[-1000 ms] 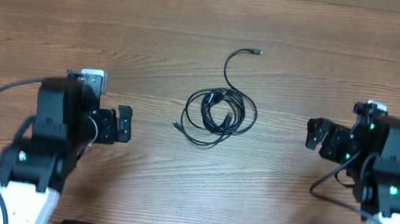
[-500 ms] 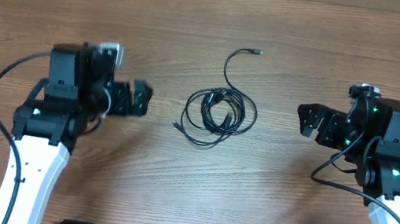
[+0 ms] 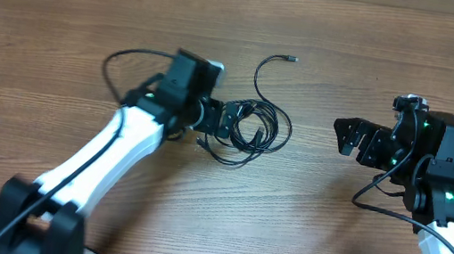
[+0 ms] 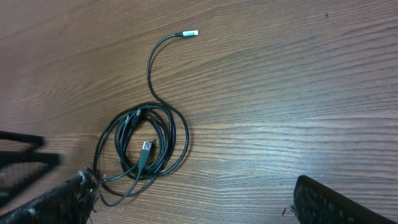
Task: Untangle cables
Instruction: 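Reach the left gripper down onto the black cable bundle and grasp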
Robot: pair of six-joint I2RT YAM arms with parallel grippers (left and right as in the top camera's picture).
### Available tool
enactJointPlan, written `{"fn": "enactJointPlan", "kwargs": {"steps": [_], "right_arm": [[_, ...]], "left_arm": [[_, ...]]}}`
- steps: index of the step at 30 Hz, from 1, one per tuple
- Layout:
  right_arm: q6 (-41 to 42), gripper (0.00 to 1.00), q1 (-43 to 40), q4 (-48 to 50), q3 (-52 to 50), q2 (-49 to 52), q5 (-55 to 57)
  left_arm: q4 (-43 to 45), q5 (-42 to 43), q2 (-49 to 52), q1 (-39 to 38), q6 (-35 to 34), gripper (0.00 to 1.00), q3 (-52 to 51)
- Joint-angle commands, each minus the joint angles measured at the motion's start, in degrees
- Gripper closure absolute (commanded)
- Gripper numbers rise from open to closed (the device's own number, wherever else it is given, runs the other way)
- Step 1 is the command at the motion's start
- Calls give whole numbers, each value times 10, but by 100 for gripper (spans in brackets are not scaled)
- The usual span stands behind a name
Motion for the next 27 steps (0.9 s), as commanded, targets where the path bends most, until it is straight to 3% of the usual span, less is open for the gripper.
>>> {"fn": "enactJointPlan", "kwargs": {"steps": [1,7,12,13,27], "right_arm": [[1,0,-3,3,16,-2,-3],[1,0,-3,3,16,-2,-3],[1,0,-3,2,16,-2,-3],[1,0,-3,1,16,-2,-3],[1,0,-3,0,16,-2,-3]], "left_arm": [[1,-8,68,-16,3,0,11],[20,46,123,-17,-94,8,12],[43,92,127,-22,-261,12,12],[53,86,127,-31,-300,12,12],[61,-151,127,-124,-411,22,12]]}}
